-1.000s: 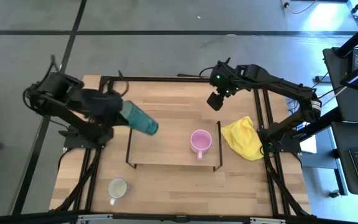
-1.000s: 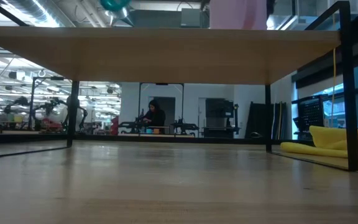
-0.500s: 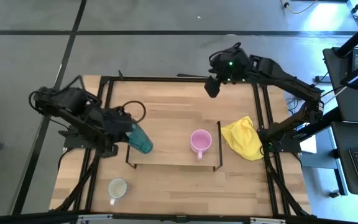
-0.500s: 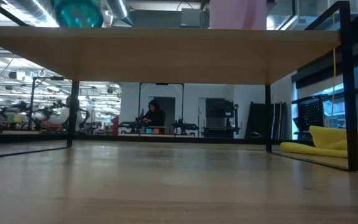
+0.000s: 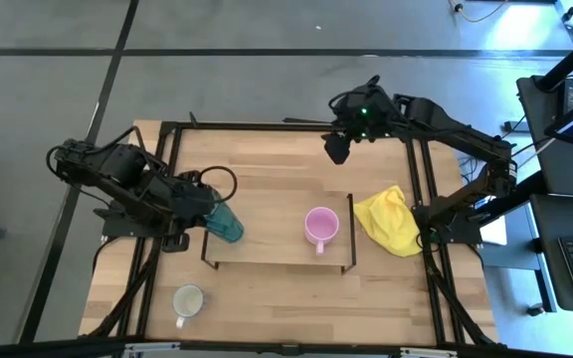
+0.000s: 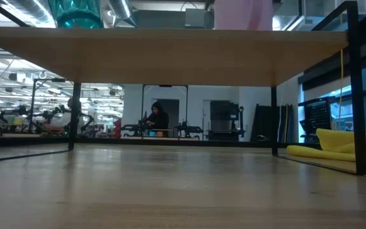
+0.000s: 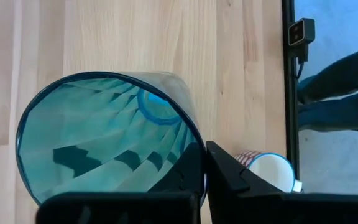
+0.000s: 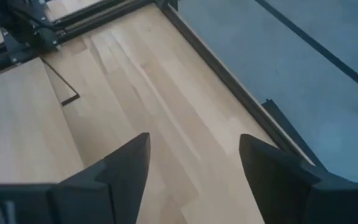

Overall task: Stack small to large cups/mugs on shelf
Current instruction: Put the blue cup on the shelf

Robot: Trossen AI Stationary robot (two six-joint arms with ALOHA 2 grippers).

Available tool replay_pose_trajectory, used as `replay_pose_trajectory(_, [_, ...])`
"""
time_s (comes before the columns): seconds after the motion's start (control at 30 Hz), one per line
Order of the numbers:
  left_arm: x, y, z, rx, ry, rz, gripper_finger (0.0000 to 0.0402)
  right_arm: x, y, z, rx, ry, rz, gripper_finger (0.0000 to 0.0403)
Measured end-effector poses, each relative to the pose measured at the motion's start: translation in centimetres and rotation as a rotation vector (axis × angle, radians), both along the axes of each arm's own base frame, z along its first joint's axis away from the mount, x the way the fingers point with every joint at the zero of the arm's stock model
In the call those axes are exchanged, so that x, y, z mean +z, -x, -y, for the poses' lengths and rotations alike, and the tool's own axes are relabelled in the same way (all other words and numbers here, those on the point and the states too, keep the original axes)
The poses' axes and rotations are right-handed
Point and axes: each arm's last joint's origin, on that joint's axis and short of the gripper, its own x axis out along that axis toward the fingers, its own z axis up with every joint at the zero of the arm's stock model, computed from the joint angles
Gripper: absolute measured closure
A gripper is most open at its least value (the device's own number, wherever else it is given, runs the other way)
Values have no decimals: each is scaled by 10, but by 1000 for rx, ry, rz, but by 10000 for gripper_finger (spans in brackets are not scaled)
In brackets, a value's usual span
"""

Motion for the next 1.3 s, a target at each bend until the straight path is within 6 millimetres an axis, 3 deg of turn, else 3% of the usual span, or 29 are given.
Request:
replay_pose_trajectory(0.5, [-15, -4, 2, -10, -12, -62, 401, -3, -1, -1, -10, -17, 0, 155])
replay_pose_trajectory(1.3, [-15, -3, 2, -10, -14, -62, 388, -3, -1, -1, -7, -14, -2, 155])
